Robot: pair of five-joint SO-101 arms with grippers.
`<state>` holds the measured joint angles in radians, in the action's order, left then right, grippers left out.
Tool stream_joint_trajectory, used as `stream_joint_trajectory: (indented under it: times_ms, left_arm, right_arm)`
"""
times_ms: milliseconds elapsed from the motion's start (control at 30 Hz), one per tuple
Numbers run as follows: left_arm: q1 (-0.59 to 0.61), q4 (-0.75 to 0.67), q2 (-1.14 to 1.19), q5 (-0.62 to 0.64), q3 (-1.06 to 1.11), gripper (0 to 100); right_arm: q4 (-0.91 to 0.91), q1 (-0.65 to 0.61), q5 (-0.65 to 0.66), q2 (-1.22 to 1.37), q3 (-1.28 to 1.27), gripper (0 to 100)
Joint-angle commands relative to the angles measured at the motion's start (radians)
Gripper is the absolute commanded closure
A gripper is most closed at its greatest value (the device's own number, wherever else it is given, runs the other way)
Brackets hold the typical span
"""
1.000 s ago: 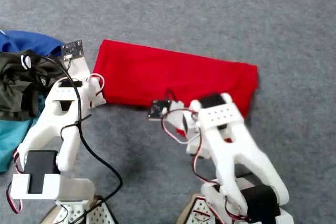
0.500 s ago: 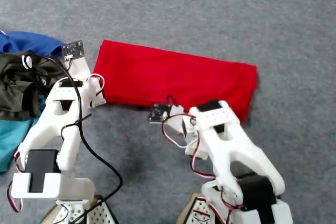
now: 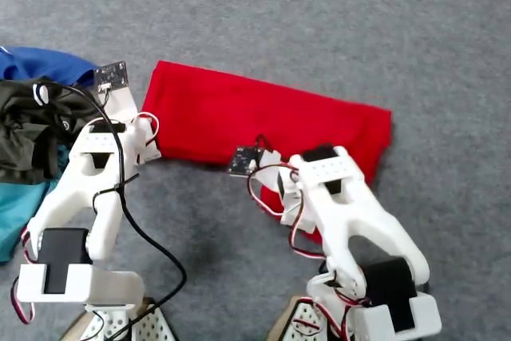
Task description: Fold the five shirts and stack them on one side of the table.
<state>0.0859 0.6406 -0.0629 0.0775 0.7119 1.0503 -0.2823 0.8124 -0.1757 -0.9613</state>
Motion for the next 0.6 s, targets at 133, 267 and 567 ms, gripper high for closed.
stream_joint_trajectory:
  times_ms: [133,267,567]
  left_arm:
    - [0.005,0.005,-0.005,-0.011,-0.038,98]
    - [0.005,0.005,-0.005,-0.011,-0.038,98]
    - [0.005,0.005,-0.005,-0.011,-0.038,98]
  right_arm:
    - [-0.005,0.004,-0.011,0.056,-0.001,99.4]
    - [0.003,-0.002,-0.029,0.056,0.047,99.4]
    - [0.064,-0.042,-0.034,0.062,0.041,81.2]
